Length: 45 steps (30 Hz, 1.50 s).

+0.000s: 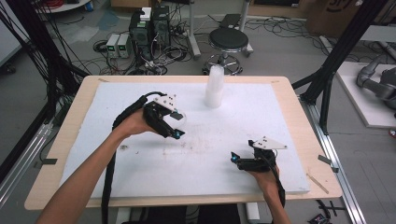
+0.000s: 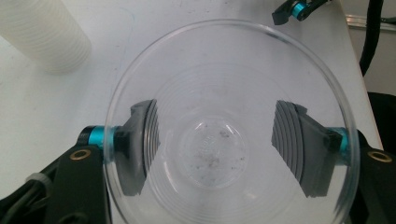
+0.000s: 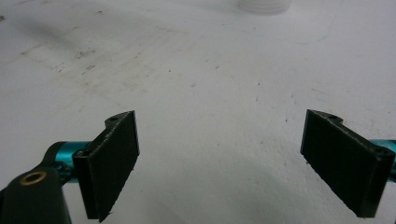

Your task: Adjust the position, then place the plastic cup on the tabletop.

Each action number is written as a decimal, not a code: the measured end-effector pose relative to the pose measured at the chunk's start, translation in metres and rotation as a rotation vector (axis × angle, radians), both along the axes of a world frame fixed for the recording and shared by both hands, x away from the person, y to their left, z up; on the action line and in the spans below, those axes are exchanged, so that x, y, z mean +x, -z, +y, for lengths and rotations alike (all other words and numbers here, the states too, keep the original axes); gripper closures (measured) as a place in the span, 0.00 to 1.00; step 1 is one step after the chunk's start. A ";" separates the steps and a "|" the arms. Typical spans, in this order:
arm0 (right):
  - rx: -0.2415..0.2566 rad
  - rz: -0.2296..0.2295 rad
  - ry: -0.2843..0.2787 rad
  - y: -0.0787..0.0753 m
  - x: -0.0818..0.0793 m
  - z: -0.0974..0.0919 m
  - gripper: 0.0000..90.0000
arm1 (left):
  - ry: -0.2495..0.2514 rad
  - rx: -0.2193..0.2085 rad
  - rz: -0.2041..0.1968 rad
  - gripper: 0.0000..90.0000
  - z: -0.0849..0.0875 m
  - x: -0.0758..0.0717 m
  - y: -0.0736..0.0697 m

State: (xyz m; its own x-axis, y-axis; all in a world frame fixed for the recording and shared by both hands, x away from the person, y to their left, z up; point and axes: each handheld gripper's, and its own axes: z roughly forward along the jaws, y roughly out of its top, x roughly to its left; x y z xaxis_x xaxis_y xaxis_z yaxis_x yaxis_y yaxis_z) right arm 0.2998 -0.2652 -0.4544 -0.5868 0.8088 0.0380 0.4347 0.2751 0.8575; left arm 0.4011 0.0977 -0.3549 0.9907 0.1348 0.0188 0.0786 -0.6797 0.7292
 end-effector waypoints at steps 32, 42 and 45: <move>0.026 0.008 -0.025 0.000 0.000 -0.003 0.13 | -0.046 0.093 0.001 0.35 -0.019 0.011 0.026; 0.029 -0.011 -0.023 0.000 -0.003 -0.003 0.13 | -0.052 0.144 0.025 0.35 -0.036 0.017 0.046; 0.029 -0.020 -0.022 0.000 -0.004 -0.003 0.13 | -0.060 0.152 0.030 0.35 -0.039 0.020 0.050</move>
